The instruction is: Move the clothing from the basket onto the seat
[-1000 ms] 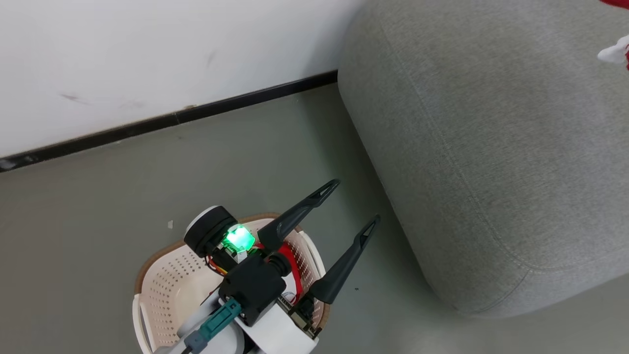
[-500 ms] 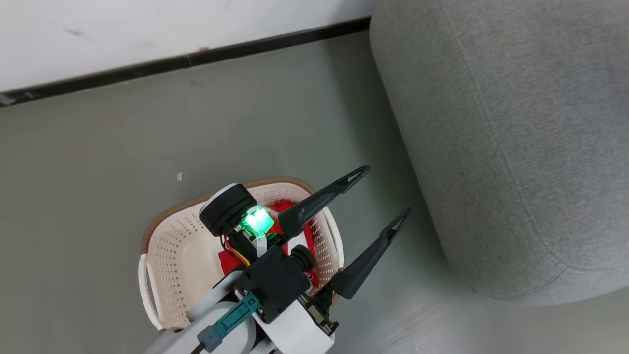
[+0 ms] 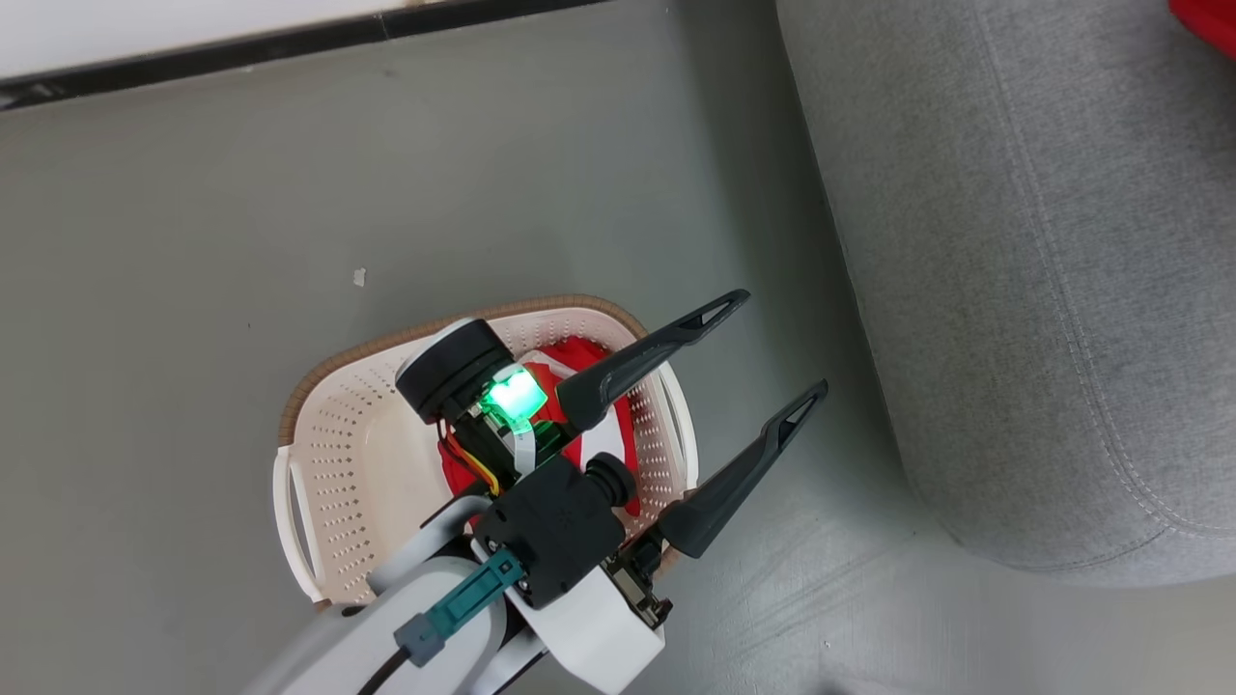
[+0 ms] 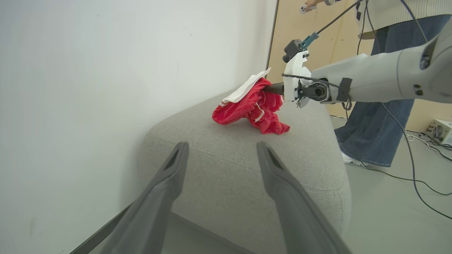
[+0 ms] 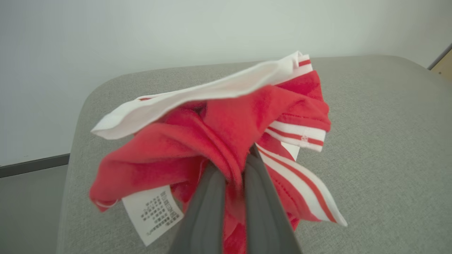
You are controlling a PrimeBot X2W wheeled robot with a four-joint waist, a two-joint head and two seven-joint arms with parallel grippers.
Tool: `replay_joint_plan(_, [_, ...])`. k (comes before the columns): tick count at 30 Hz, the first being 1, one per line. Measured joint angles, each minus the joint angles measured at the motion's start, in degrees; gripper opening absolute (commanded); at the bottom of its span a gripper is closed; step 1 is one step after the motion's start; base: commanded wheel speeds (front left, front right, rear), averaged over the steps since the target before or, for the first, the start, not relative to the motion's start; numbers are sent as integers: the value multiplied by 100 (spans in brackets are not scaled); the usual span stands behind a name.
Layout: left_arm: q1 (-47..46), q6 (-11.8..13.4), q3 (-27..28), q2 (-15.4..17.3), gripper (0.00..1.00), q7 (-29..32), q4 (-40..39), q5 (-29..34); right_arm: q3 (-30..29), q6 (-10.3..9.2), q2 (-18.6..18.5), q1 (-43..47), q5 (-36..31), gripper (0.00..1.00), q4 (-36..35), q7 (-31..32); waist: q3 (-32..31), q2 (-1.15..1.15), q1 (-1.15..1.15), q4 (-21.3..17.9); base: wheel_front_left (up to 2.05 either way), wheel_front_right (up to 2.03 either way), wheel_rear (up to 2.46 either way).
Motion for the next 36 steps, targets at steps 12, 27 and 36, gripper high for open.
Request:
replay_joint_plan(12, [-239,-51,46,71,100,-140,258,11,120,0,576,455,99,22,-220,-35,265,0,0,-136,0,0,0])
replay_joint_plan(27, [-276,-101,64,153,100,-364,709,-60,241,0,564,919,115,100,-1049,-35,58,0,0,-431,0,0,0])
replay_joint_plan(36, [-258,-101,235,245,100,-520,1025,-130,437,0,691,1386,163,100,-1496,-35,-204,0,0,-580,0,0,0])
